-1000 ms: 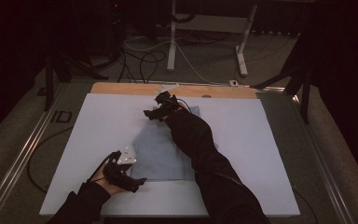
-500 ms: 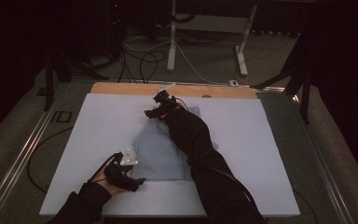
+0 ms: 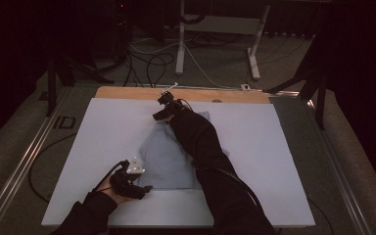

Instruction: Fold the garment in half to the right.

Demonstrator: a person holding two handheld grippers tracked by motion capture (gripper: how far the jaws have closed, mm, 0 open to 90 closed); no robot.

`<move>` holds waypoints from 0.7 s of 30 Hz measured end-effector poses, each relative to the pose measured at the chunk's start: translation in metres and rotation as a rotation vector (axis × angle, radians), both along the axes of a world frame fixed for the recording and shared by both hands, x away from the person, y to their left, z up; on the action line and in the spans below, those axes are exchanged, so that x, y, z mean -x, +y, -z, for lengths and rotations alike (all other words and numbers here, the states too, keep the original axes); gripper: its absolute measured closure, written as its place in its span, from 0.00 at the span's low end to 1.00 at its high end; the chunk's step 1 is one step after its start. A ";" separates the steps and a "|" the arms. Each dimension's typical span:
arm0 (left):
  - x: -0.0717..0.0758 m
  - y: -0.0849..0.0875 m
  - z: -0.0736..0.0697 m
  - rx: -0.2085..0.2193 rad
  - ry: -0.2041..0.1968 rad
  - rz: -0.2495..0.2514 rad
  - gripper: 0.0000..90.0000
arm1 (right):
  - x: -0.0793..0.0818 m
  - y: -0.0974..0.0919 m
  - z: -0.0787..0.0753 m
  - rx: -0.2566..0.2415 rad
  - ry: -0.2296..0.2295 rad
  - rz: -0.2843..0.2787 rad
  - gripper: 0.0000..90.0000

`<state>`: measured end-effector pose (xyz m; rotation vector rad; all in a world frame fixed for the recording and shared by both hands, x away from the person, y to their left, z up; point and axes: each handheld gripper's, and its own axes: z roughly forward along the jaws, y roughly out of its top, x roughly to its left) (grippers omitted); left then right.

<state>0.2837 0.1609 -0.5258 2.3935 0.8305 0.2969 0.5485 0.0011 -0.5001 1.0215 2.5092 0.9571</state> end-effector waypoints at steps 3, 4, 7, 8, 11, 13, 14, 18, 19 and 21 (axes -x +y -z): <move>0.000 0.000 0.000 0.005 0.001 0.012 0.45 | -0.001 0.003 0.001 0.023 0.005 0.005 0.27; 0.000 0.000 -0.001 0.007 0.003 0.015 0.46 | -0.003 0.005 0.003 0.059 -0.006 -0.016 0.27; 0.001 0.000 -0.001 0.009 0.004 0.024 0.51 | -0.003 0.010 0.004 0.086 -0.016 -0.020 0.30; 0.001 0.000 -0.002 0.008 0.003 0.027 0.53 | -0.003 0.011 0.004 0.099 -0.024 -0.020 0.32; 0.002 -0.001 -0.002 0.017 0.001 0.030 0.61 | -0.005 0.014 0.007 0.131 -0.016 -0.006 0.37; 0.002 -0.001 -0.002 0.020 0.001 0.032 0.66 | -0.005 0.014 0.008 0.141 -0.012 -0.001 0.40; 0.001 -0.001 -0.002 0.022 0.003 0.037 0.69 | -0.005 0.015 0.011 0.148 -0.011 -0.010 0.45; 0.001 -0.003 -0.002 0.021 -0.002 0.045 0.78 | -0.006 0.016 0.015 0.162 0.001 -0.028 0.55; 0.000 -0.003 -0.002 0.024 -0.001 0.045 0.80 | -0.006 0.017 0.016 0.160 0.007 -0.025 0.56; 0.000 -0.003 -0.002 0.026 0.000 0.045 0.84 | -0.006 0.018 0.015 0.163 0.018 -0.025 0.61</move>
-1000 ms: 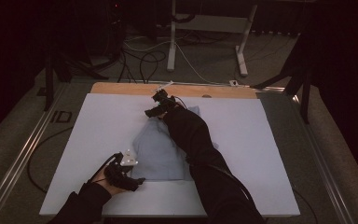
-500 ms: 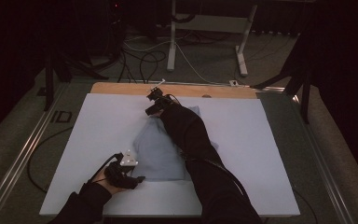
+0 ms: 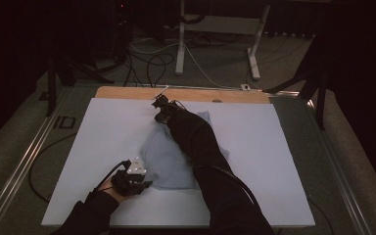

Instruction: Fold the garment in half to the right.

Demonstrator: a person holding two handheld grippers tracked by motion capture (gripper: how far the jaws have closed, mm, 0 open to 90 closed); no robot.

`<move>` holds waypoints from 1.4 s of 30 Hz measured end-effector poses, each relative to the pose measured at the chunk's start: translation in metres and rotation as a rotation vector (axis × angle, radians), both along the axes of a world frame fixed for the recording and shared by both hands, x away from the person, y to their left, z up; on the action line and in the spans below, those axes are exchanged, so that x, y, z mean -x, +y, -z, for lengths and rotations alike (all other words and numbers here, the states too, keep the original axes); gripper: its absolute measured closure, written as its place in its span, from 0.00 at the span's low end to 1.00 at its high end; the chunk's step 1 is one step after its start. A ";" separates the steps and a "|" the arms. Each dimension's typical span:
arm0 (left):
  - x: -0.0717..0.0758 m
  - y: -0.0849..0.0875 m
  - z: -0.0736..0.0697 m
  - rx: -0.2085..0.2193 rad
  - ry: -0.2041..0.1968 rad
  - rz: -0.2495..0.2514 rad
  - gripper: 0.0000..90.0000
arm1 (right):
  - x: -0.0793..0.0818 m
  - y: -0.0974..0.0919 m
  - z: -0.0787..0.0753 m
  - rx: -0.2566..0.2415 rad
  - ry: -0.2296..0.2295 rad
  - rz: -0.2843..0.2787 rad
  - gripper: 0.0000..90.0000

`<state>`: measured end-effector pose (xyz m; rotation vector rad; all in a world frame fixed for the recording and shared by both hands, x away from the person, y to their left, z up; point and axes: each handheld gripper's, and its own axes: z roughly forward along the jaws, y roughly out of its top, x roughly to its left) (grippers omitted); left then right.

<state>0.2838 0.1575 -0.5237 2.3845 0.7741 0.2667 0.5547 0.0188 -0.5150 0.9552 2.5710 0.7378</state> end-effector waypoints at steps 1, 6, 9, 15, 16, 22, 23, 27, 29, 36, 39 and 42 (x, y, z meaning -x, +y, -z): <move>0.000 0.000 0.000 0.001 0.000 -0.001 0.86 | 0.001 0.001 0.000 0.005 -0.003 -0.005 0.64; 0.000 -0.001 0.000 0.005 0.005 -0.002 0.90 | 0.002 0.003 -0.001 0.027 -0.004 -0.029 0.82; -0.001 -0.002 0.000 0.008 0.006 -0.001 0.92 | 0.003 0.002 -0.002 0.029 -0.008 -0.042 0.89; -0.001 -0.002 -0.003 0.015 -0.005 0.002 0.93 | 0.006 0.003 -0.006 0.028 -0.003 -0.061 0.93; -0.001 -0.002 -0.003 0.015 -0.005 0.002 0.93 | 0.006 0.002 -0.007 0.024 -0.005 -0.060 0.94; 0.001 -0.005 -0.007 0.013 -0.013 0.015 0.93 | 0.010 0.001 -0.015 0.006 -0.011 -0.077 0.94; 0.001 -0.005 -0.007 0.009 -0.016 0.016 0.93 | 0.011 0.001 -0.016 0.010 -0.012 -0.079 0.94; 0.003 -0.006 -0.011 0.015 -0.026 0.029 0.93 | 0.013 0.000 -0.020 -0.003 -0.016 -0.099 0.94; 0.003 -0.007 -0.011 0.013 -0.027 0.033 0.93 | 0.015 -0.001 -0.022 -0.003 -0.021 -0.116 0.94; 0.004 -0.012 -0.019 0.003 -0.046 0.063 0.93 | 0.020 -0.003 -0.034 -0.017 -0.038 -0.157 0.94; 0.005 -0.015 -0.023 0.000 -0.053 0.077 0.93 | 0.020 -0.006 -0.039 -0.033 -0.044 -0.158 0.94; 0.004 -0.016 -0.025 -0.001 -0.059 0.087 0.93 | 0.021 -0.010 -0.043 -0.039 -0.049 -0.158 0.94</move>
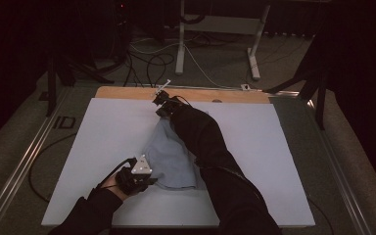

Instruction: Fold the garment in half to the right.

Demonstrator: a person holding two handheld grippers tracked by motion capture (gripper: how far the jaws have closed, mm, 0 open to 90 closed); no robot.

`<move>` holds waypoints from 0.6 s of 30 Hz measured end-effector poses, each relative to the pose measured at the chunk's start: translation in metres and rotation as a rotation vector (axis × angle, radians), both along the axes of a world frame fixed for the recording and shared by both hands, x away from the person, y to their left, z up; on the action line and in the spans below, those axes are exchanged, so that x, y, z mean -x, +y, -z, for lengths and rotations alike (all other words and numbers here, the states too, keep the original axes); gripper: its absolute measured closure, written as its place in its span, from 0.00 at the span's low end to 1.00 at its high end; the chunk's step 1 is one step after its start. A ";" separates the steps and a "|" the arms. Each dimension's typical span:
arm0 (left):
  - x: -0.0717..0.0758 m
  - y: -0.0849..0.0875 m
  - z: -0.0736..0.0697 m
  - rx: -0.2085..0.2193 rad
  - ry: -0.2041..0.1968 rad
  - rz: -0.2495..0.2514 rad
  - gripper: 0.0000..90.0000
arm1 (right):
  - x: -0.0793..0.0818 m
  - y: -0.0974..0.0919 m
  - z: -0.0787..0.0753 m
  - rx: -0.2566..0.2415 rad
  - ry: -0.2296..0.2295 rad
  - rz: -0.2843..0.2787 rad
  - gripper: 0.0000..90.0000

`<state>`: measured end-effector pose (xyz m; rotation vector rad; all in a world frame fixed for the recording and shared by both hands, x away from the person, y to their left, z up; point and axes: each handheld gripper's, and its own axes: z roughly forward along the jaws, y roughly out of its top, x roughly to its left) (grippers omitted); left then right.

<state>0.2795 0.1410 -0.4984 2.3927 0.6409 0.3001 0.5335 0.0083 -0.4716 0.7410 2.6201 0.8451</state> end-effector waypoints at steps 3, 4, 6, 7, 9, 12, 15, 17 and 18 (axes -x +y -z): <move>0.000 -0.003 -0.003 -0.001 -0.007 0.006 0.93 | 0.000 -0.003 -0.002 -0.009 0.001 0.005 0.94; 0.000 -0.004 -0.006 0.000 -0.010 0.015 0.93 | 0.000 -0.007 -0.005 -0.013 -0.003 0.006 0.94; 0.000 -0.006 -0.009 -0.002 -0.019 0.025 0.93 | 0.001 -0.009 -0.007 -0.013 -0.012 0.006 0.94; 0.000 -0.007 -0.011 -0.002 -0.022 0.028 0.93 | 0.001 -0.011 -0.009 -0.023 -0.011 0.004 0.94; 0.001 -0.009 -0.015 -0.004 -0.030 0.037 0.93 | 0.001 -0.014 -0.012 -0.026 -0.018 -0.004 0.94; 0.002 -0.012 -0.018 -0.011 -0.040 0.054 0.94 | 0.003 -0.018 -0.015 -0.037 -0.033 -0.003 0.94; 0.002 -0.018 -0.024 -0.005 -0.052 0.087 0.94 | 0.005 -0.022 -0.019 -0.044 -0.033 -0.015 0.94; -0.001 -0.019 -0.025 0.000 -0.053 0.109 0.93 | 0.006 -0.026 -0.022 -0.051 -0.036 -0.023 0.94; -0.001 -0.019 -0.025 0.000 -0.053 0.109 0.93 | 0.007 -0.027 -0.023 -0.050 -0.038 -0.021 0.94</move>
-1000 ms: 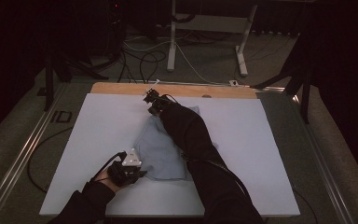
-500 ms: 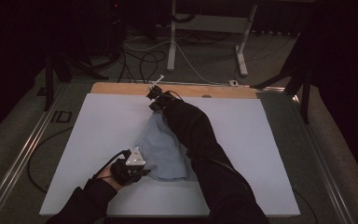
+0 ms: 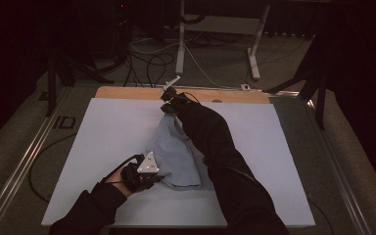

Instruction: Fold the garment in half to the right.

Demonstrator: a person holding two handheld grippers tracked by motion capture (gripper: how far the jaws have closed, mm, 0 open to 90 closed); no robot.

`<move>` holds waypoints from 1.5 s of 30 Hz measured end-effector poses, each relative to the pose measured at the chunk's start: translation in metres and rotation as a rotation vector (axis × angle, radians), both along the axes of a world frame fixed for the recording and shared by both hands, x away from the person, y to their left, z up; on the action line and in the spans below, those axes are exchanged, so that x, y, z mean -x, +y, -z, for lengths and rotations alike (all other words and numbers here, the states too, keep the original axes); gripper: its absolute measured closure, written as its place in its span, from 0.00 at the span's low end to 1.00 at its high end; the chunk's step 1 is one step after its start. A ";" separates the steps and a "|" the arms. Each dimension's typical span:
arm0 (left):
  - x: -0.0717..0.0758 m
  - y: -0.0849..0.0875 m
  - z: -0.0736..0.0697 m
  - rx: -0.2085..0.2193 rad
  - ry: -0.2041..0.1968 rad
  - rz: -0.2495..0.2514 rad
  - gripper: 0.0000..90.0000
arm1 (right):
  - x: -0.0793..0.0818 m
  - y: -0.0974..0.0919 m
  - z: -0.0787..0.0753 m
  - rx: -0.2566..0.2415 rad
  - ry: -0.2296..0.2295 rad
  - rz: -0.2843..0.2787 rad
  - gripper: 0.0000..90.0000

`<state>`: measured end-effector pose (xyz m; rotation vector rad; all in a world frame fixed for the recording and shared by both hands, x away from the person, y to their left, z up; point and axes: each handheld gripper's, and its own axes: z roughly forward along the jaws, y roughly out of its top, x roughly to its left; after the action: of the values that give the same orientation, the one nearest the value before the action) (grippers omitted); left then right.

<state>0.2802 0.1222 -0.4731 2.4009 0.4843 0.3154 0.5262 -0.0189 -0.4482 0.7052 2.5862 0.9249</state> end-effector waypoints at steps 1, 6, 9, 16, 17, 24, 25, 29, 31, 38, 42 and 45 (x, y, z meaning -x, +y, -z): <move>-0.002 -0.001 -0.002 -0.002 -0.002 0.005 0.94 | 0.000 -0.002 -0.001 0.000 -0.001 -0.003 0.94; -0.005 -0.006 -0.009 -0.003 -0.015 0.031 0.93 | 0.001 -0.009 -0.007 -0.017 -0.008 0.003 0.94; -0.007 -0.013 -0.015 -0.014 -0.032 0.070 0.93 | 0.003 -0.017 -0.010 -0.034 -0.021 -0.003 0.94; -0.009 -0.028 -0.020 -0.032 -0.059 0.141 0.93 | 0.004 -0.030 -0.016 -0.053 -0.029 0.014 0.94; -0.010 -0.029 -0.021 -0.032 -0.058 0.149 0.93 | 0.004 -0.033 -0.017 -0.059 -0.027 0.015 0.94; -0.011 -0.042 -0.025 -0.055 -0.071 0.197 0.93 | 0.003 -0.047 -0.020 -0.070 -0.026 0.030 0.94; -0.012 -0.044 -0.025 -0.055 -0.069 0.202 0.93 | 0.004 -0.049 -0.020 -0.067 -0.029 0.032 0.94; -0.013 -0.049 -0.027 -0.063 -0.065 0.216 0.93 | 0.003 -0.057 -0.021 -0.085 -0.025 0.042 0.94; -0.014 -0.054 -0.029 -0.076 -0.071 0.236 0.93 | 0.004 -0.060 -0.021 -0.085 -0.027 0.045 0.94; -0.017 -0.068 -0.032 -0.081 -0.073 0.273 0.93 | 0.004 -0.070 -0.019 -0.107 -0.026 0.053 0.94; -0.019 -0.077 -0.031 -0.087 -0.070 0.298 0.93 | 0.004 -0.078 -0.016 -0.124 -0.025 0.049 0.94; -0.021 -0.084 -0.029 -0.084 -0.067 0.306 0.93 | 0.003 -0.086 -0.013 -0.149 -0.025 0.043 0.94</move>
<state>0.3008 0.0385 -0.4441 2.4909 0.0716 0.2827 0.5227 -0.1054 -0.4352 0.7797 2.4896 1.1144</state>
